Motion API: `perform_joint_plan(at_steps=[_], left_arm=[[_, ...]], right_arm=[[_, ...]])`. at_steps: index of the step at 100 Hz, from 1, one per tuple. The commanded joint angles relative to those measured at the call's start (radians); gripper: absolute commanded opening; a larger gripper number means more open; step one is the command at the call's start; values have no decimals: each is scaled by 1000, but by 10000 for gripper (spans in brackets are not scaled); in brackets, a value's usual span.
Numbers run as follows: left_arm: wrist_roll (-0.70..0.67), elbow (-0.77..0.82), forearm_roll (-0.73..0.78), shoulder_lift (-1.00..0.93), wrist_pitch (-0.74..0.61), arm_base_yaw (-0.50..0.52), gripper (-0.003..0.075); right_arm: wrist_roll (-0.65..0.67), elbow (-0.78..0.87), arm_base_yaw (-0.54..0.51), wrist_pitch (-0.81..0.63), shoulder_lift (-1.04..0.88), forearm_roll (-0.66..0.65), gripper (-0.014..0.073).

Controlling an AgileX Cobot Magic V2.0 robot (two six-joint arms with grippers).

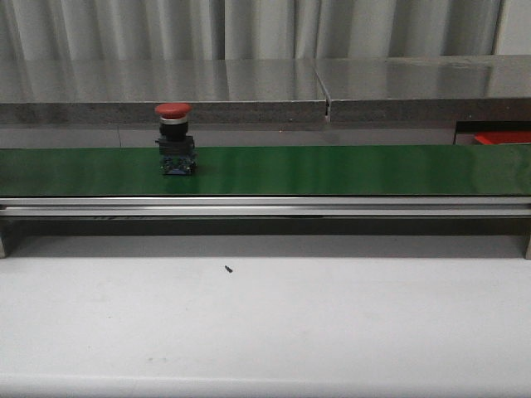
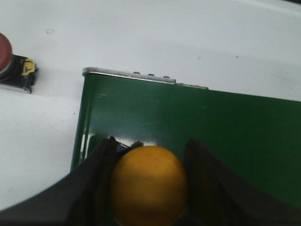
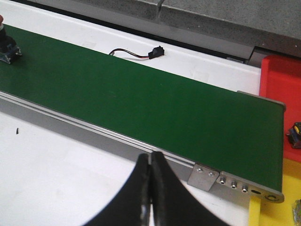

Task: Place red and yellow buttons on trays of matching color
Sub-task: 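Grasp a yellow-capped button from the table with the left gripper, then set the yellow button on the green belt and release it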

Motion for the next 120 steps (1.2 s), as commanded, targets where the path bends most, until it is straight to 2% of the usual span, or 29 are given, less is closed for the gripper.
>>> perform_joint_plan(at_steps=[1,13,20,27,39,44,53,70,88,108,120], left_arm=[[16,-2,-26,-58,-55,-16,-18],[23,17,-24,-58,-62,-28,-2],[43,16,-27,-58,-50,-32,67],[47,16,-34,-60,-45,-32,190],[47,16,-43,-67,-47,-32,473],[47,16,-57,-74,-49,-32,564],[47,14,-65,-92,-72,-32,662],[76,11,-65,-169,-112,-32,673],[142,32,-115,-299,-90,-32,673],[334,189,-345,-510,-100,-32,672],[373,323,-372,-650,-125,-32,672]], right_arm=[[0,-25,-2,-46,-7,21,-67],[0,-25,-2,-46,-7,21,-67],[0,-25,-2,-46,-7,21,-67],[0,-25,-2,-46,-7,21,-67],[0,-25,-2,-46,-7,21,-67],[0,-25,-2,-46,-7,21,-67],[0,-25,-2,-46,-7,21,-67],[0,-25,-2,-46,-7,21,-67],[0,-25,-2,-46,-7,21,-67],[0,-25,-2,-46,-7,21,-67],[0,-25,-2,-46,-7,21,-67]])
